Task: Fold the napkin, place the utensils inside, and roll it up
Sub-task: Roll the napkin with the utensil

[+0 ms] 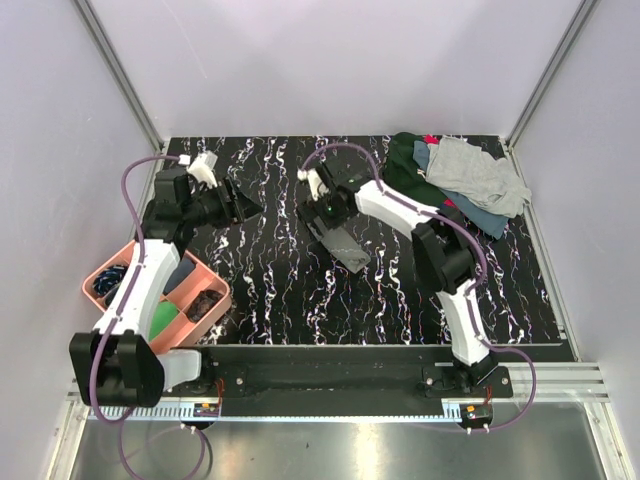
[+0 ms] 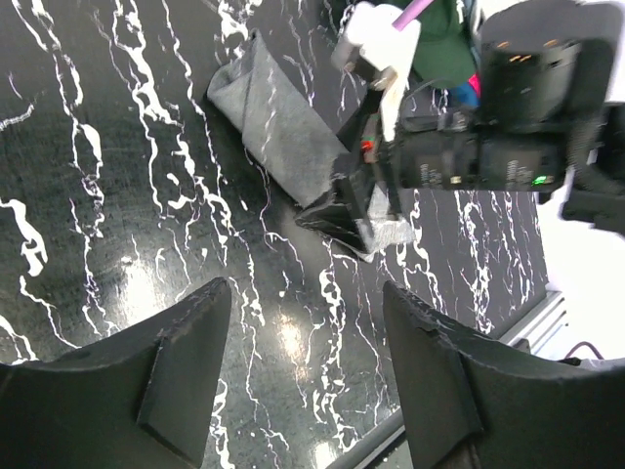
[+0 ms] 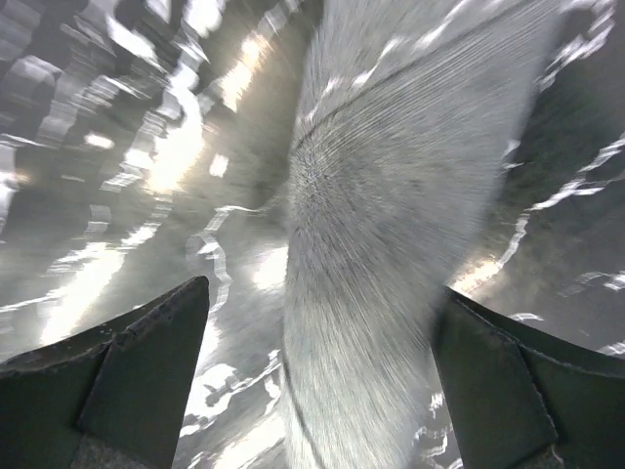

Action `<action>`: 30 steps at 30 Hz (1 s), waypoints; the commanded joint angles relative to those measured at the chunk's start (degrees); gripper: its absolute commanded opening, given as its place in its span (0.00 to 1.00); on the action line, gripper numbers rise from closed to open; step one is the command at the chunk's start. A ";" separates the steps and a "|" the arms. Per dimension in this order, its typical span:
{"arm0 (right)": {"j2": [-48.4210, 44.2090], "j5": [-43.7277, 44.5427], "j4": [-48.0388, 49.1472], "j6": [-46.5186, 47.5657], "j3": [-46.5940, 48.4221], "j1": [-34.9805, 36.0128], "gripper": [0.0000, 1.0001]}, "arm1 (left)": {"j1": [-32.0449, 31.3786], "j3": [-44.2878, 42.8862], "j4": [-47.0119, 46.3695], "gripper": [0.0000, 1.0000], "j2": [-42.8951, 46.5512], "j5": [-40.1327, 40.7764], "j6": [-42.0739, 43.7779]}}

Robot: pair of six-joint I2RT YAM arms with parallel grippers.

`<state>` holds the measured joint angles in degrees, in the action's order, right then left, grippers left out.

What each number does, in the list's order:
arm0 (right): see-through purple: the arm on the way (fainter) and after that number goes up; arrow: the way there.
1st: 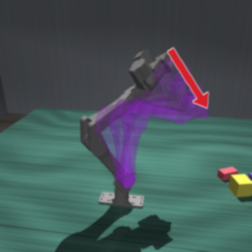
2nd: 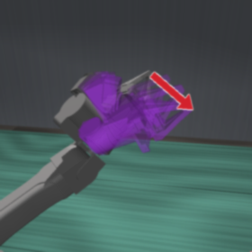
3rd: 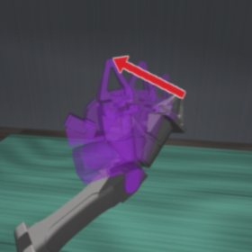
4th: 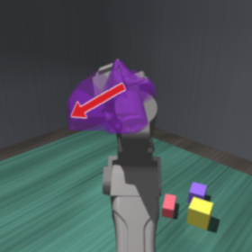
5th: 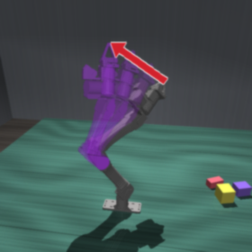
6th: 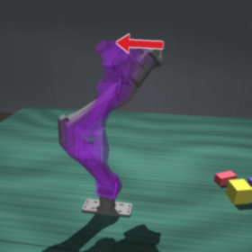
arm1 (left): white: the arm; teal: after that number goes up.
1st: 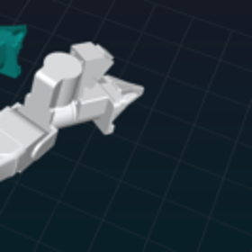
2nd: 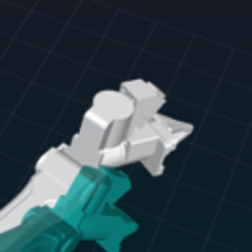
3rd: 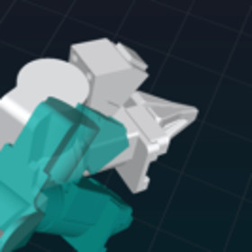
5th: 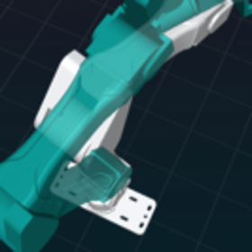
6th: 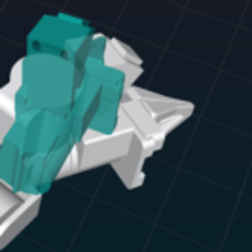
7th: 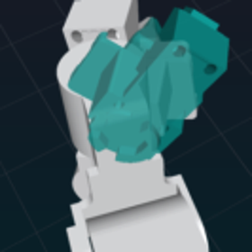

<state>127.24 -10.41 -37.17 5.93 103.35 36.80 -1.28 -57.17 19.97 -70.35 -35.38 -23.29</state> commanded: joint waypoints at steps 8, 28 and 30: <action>-30.01 9.36 14.72 -11.62 -12.00 -4.52 1.00 | 0.31 8.47 -9.68 0.98 22.34 14.19 2.01; -71.43 23.33 35.94 -21.75 -63.88 -11.75 1.00 | 0.31 18.41 -4.32 0.99 41.61 19.46 3.69; -71.17 23.69 36.02 -21.67 -64.50 -11.75 1.00 | 0.31 18.15 -3.71 0.99 41.69 20.25 3.52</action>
<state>56.80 10.15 -5.34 -14.33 39.68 24.95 -1.13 -38.76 17.52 -29.34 -17.28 -20.49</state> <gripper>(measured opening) 0.994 0.985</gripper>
